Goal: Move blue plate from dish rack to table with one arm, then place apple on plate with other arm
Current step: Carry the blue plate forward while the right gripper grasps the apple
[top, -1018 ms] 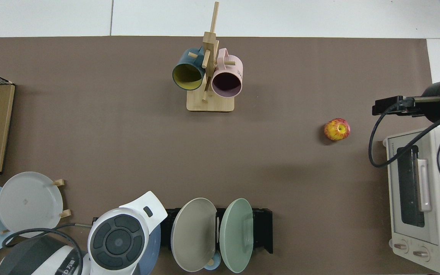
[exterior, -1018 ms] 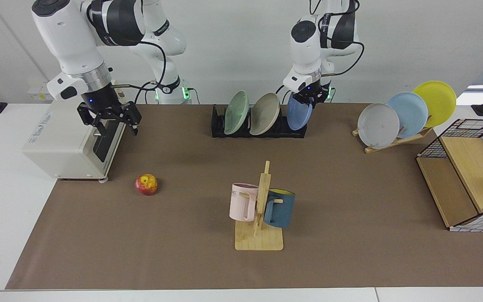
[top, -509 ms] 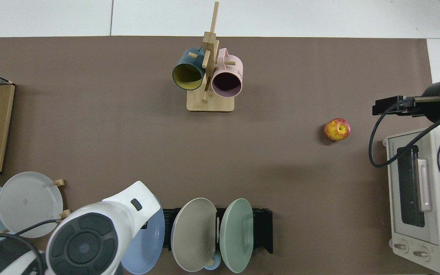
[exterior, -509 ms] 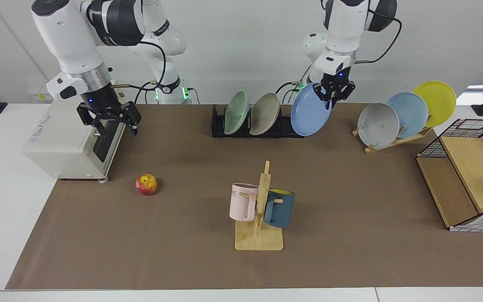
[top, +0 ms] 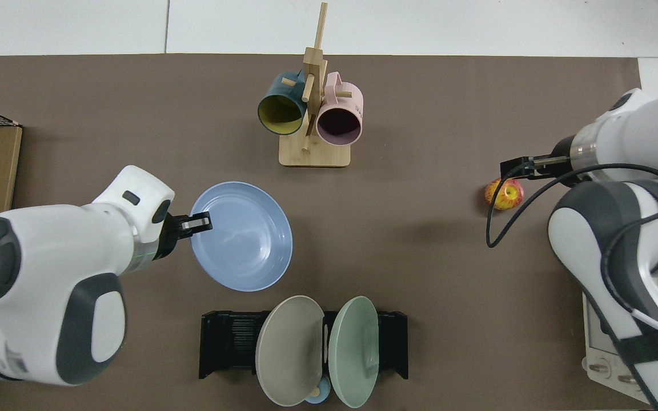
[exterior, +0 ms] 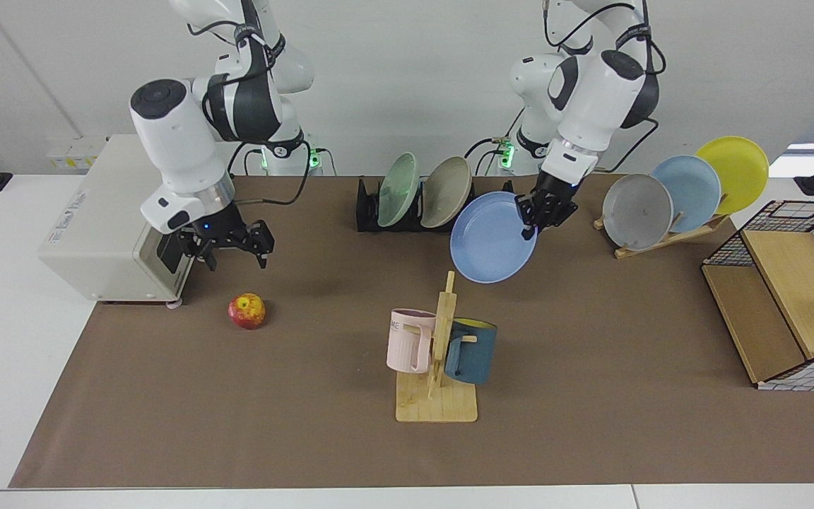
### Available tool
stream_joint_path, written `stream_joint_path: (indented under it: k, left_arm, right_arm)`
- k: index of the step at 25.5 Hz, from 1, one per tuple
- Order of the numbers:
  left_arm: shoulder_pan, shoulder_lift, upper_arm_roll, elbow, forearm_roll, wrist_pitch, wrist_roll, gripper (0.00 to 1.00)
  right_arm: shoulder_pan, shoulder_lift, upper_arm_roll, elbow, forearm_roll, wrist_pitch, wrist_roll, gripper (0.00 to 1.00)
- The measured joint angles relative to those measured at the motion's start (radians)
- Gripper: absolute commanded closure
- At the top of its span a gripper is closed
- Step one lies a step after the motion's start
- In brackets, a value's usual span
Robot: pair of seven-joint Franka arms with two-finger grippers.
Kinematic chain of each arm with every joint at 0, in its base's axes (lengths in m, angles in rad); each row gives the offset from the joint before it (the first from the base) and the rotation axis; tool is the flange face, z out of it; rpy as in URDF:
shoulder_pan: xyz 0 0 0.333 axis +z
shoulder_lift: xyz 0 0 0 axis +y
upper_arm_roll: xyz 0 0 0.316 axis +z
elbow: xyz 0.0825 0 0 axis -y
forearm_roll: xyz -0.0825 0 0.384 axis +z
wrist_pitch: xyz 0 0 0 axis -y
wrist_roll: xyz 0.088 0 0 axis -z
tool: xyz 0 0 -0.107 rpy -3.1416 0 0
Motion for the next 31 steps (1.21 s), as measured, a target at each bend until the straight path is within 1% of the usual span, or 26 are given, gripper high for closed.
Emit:
stream_joint_path:
  k: [3,6,9,11,15,20,26,27,28,29,30,31]
  left_arm:
    - [-0.004,0.096,-0.067,-0.001,-0.005,0.126,-0.07,1.0]
    - [-0.008,0.196,-0.129,-0.001,-0.005,0.243,-0.127,1.0]
    - [-0.009,0.252,-0.146,0.002,-0.005,0.291,-0.143,1.0]
    - [-0.013,0.268,-0.147,0.003,-0.005,0.293,-0.146,1.0]
    - [-0.047,0.29,-0.148,-0.003,-0.005,0.31,-0.156,1.0]
    - [-0.083,0.298,-0.15,-0.005,-0.005,0.312,-0.17,1.0]
    - [-0.096,0.298,-0.152,-0.011,-0.005,0.319,-0.18,1.0]
    - [-0.096,0.298,-0.152,-0.011,-0.005,0.319,-0.181,0.96]
    - [-0.096,0.298,-0.151,-0.012,-0.005,0.32,-0.181,0.88]
    - [-0.096,0.298,-0.151,-0.012,-0.005,0.32,-0.181,0.73]
    - [-0.096,0.299,-0.151,-0.013,-0.005,0.32,-0.181,0.55]
    - [-0.096,0.298,-0.151,-0.014,-0.005,0.321,-0.181,0.27]
  right_arm:
    - [0.0,0.07,-0.001,-0.005,-0.026,0.052,0.0,0.0]
    - [-0.001,0.126,-0.003,-0.006,-0.04,0.079,0.0,0.0]
    - [-0.002,0.164,-0.005,-0.008,-0.057,0.099,0.0,0.0]
    - [-0.006,0.183,-0.007,-0.012,-0.064,0.115,0.0,0.0]
    - [-0.02,0.227,-0.01,-0.019,-0.068,0.162,-0.001,0.0]
    - [-0.028,0.27,-0.011,-0.021,-0.082,0.184,-0.001,0.0]
    - [-0.031,0.292,-0.012,-0.031,-0.084,0.199,-0.001,0.0]
    - [-0.031,0.293,-0.012,-0.034,-0.084,0.199,-0.001,0.01]
    - [-0.031,0.293,-0.012,-0.037,-0.084,0.199,-0.001,0.05]
    - [-0.031,0.293,-0.012,-0.04,-0.084,0.199,-0.001,0.11]
    - [-0.031,0.293,-0.012,-0.042,-0.084,0.199,-0.001,0.18]
    - [-0.031,0.293,-0.012,-0.043,-0.084,0.199,-0.001,0.3]
